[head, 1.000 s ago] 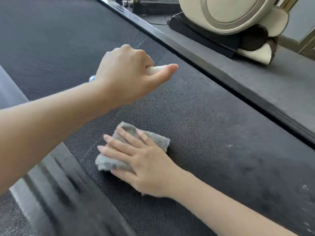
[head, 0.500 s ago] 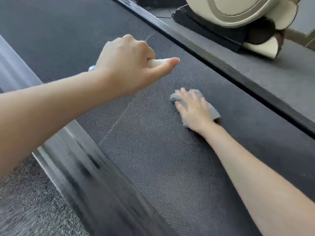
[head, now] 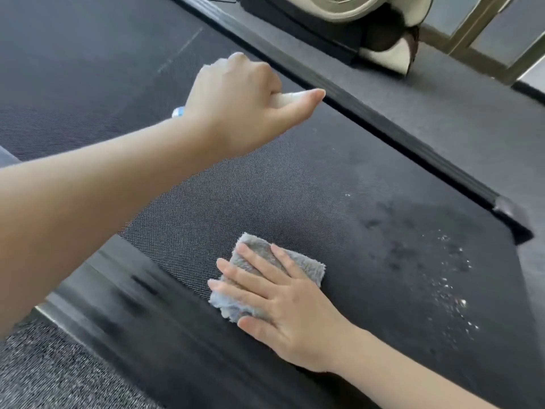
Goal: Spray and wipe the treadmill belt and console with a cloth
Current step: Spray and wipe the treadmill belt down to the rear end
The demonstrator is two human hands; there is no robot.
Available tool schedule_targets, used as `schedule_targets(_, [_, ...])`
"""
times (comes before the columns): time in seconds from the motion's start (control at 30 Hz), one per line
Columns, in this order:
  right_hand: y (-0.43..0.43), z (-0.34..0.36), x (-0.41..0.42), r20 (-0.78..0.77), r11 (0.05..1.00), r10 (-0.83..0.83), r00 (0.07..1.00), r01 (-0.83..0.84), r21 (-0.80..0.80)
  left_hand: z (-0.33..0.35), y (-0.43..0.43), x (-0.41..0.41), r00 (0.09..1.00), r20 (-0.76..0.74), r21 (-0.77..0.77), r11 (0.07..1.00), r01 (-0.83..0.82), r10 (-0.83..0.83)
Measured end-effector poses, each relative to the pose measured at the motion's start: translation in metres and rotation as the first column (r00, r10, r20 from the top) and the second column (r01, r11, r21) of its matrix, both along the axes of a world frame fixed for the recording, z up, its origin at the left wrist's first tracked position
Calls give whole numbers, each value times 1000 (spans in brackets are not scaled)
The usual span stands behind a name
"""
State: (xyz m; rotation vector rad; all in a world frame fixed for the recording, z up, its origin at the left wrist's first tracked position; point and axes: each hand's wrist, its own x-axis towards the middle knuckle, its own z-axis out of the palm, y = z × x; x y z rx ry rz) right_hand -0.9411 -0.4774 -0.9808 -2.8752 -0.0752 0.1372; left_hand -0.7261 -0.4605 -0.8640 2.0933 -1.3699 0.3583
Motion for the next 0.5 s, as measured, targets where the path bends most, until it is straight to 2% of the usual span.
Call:
schedule_targets(0.17, [-11,-1,-61,-61,996,-84,995,81,-48,-6,-28,-23,991,-40,-21,992,124,-125])
schedule_targets(0.33, [-11,0,-59,-73,991,-63,995,54,-126,-10,-47,-27,983,-60,-23,985,172,-173])
schedule_targets(0.5, [-19,-2,-44,-50,989,-30,998,23,-148,-8,-58,-19,986,-76,-5,988,152,-152])
